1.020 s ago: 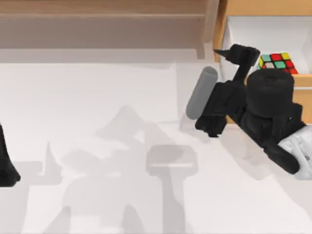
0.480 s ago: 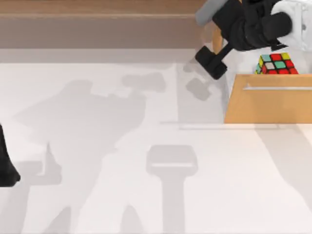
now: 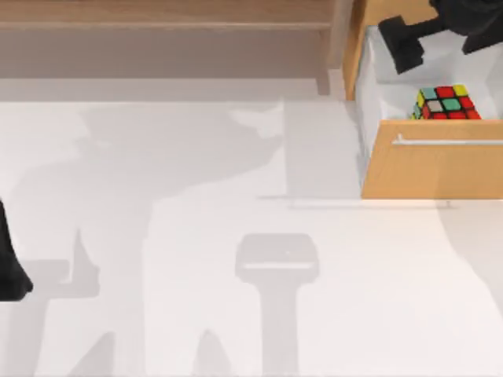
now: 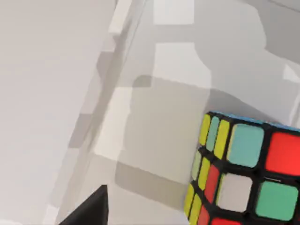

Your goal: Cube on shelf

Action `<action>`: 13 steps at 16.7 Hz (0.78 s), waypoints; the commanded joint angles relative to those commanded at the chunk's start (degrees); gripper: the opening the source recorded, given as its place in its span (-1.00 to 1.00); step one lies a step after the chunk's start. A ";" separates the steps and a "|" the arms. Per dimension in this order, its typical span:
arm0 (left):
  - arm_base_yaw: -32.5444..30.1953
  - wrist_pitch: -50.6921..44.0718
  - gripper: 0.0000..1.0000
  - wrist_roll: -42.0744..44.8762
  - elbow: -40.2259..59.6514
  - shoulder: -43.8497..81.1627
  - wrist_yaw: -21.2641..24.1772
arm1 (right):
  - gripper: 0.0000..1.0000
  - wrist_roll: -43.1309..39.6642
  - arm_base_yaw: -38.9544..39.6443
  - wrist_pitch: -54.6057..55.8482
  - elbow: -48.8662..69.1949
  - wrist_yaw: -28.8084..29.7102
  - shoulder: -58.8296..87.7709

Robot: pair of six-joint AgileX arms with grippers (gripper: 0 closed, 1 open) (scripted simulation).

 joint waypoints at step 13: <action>0.00 0.00 1.00 0.00 0.00 0.00 0.00 | 1.00 7.85 -3.95 -17.71 15.99 -0.34 11.25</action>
